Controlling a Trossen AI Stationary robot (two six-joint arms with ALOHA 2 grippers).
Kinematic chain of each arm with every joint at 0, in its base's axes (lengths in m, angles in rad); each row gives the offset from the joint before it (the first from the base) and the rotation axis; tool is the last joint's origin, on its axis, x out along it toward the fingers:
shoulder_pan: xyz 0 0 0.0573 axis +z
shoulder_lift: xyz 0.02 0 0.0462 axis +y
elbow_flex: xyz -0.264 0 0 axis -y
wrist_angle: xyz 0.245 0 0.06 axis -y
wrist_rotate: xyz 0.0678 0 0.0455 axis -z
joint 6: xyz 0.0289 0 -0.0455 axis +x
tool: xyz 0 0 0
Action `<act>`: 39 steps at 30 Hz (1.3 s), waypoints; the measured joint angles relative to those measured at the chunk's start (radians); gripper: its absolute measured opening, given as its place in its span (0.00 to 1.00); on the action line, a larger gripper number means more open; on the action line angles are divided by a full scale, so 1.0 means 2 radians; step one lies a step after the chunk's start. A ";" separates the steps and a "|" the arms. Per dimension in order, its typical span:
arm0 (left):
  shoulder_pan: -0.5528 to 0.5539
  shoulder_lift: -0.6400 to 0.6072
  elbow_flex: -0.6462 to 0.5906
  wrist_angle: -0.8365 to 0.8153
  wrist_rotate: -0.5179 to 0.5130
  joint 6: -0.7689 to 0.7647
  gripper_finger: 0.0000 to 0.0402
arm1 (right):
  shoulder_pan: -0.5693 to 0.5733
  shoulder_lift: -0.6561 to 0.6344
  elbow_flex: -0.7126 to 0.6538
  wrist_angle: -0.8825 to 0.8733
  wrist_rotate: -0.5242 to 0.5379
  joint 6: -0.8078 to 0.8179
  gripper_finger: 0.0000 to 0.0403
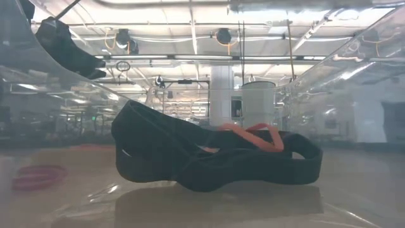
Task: Pick and place rubber bands into bin
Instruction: Put the green rubber band into the transparent bin
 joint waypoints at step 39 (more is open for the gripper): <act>0.000 0.000 0.000 0.000 0.000 0.001 0.52 | -0.180 0.118 -0.216 0.246 -0.105 -0.027 0.28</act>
